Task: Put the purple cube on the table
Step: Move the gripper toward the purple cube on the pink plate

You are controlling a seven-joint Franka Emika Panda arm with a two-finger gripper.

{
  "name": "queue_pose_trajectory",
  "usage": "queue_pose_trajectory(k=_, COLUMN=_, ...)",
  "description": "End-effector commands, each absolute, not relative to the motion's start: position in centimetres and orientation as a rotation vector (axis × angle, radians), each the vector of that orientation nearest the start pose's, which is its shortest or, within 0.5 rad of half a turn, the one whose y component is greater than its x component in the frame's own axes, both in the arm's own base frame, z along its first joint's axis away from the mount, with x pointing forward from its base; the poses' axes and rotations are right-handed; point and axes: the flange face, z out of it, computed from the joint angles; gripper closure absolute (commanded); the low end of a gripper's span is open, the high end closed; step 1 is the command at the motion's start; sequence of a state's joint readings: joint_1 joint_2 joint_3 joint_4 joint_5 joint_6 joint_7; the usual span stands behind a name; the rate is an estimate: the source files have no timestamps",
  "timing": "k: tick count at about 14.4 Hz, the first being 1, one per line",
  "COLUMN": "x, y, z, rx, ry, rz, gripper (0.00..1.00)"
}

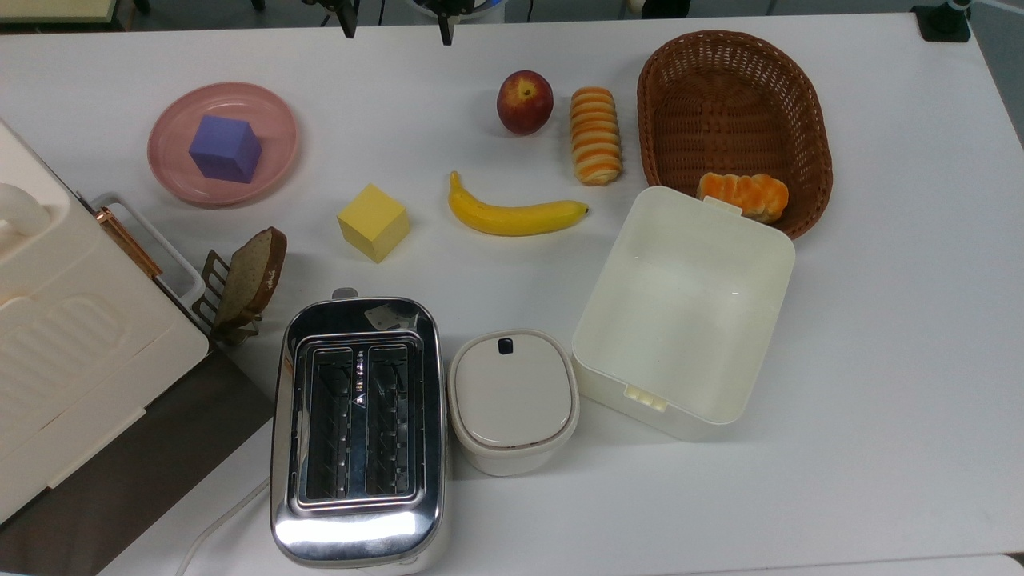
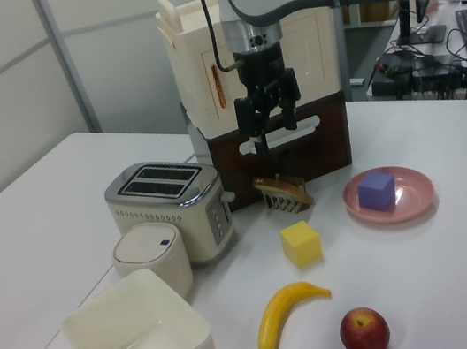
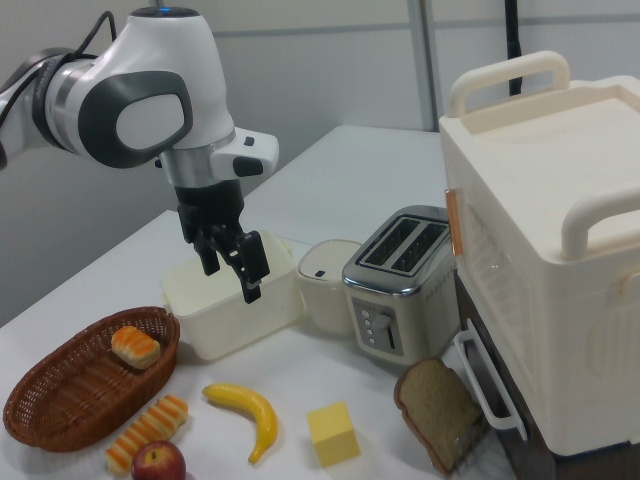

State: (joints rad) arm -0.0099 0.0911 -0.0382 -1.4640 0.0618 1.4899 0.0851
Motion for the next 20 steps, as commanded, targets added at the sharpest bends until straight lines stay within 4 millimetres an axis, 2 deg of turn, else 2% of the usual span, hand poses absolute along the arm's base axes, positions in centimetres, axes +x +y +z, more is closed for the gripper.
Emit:
queue_pose_trajectory(k=1, x=56.4, y=-3.2, z=62.0, rx=-3.075, ry=0.176, rz=0.133, gripper=0.0)
queue_pose_trajectory(k=6, x=56.4, y=-4.5, z=61.7, rx=-3.074, ry=0.176, rz=0.141, gripper=0.0)
queue_pose_trajectory(k=9, x=55.9, y=-7.7, z=61.0, rx=-3.065, ry=0.114, rz=0.175, gripper=0.0)
queue_pose_trajectory(k=11, x=55.4, y=-10.7, z=60.0, rx=-3.054, ry=0.091, rz=0.198, gripper=0.0)
queue_pose_trajectory(k=15, x=54.0, y=-17.5, z=56.4, rx=-3.061, ry=0.061, rz=0.255, gripper=0.0)
queue_pose_trajectory(k=17, x=54.0, y=-19.6, z=54.5, rx=-3.074, ry=0.115, rz=0.204, gripper=0.0)
queue_pose_trajectory(k=20, x=54.1, y=-21.7, z=49.6, rx=-3.137, ry=0.132, rz=0.209, gripper=0.0)
